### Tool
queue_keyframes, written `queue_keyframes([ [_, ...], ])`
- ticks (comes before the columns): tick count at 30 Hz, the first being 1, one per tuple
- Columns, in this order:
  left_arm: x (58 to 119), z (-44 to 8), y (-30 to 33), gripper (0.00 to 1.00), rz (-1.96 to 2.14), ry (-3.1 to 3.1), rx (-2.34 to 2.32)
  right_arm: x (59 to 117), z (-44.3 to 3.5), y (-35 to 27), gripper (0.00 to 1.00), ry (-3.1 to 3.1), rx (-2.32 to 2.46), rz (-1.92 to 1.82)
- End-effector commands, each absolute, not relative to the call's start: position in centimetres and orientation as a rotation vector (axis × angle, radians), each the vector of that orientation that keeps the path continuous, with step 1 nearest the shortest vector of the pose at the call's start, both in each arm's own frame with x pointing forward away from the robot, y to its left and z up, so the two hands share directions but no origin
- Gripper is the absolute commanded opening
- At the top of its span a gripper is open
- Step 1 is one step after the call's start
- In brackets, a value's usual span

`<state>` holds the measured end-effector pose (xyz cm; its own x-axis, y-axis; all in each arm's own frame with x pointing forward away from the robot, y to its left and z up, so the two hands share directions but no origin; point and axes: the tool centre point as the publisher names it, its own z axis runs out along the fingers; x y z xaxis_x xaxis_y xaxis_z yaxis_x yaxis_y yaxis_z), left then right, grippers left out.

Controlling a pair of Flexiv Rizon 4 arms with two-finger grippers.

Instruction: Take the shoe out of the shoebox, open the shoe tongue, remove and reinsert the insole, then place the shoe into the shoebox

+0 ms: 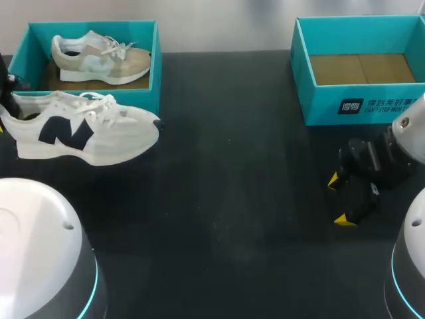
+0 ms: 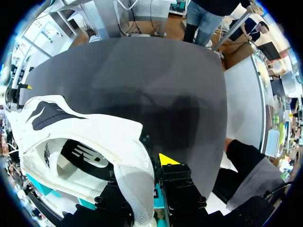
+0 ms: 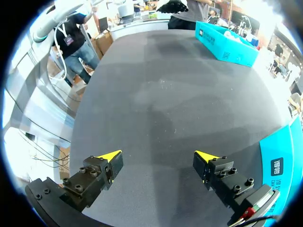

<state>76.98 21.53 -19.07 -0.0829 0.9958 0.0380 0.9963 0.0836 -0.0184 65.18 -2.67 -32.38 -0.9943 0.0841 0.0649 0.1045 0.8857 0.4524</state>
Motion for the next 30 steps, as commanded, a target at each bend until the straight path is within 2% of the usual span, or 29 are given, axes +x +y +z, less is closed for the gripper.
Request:
queue_keyframes([
  [1,75.9,-20.1,20.5,0.00,-0.106,-2.291,-2.131,65.1,-32.4,-2.6,1.00,-3.010,-0.152,-0.721],
  [12,71.6,-22.2,14.3,0.00,-0.088,-2.189,-2.230,65.1,-32.4,-2.6,1.00,-3.010,-0.152,-0.721],
  [24,69.1,-27.0,7.9,0.00,-0.031,-2.208,-2.160,65.1,-32.4,-2.6,1.00,-3.010,-0.152,-0.721],
  [30,69.1,-27.0,7.9,0.00,-0.031,-2.208,-2.160,65.1,-32.4,-2.6,1.00,-3.010,-0.152,-0.721],
])
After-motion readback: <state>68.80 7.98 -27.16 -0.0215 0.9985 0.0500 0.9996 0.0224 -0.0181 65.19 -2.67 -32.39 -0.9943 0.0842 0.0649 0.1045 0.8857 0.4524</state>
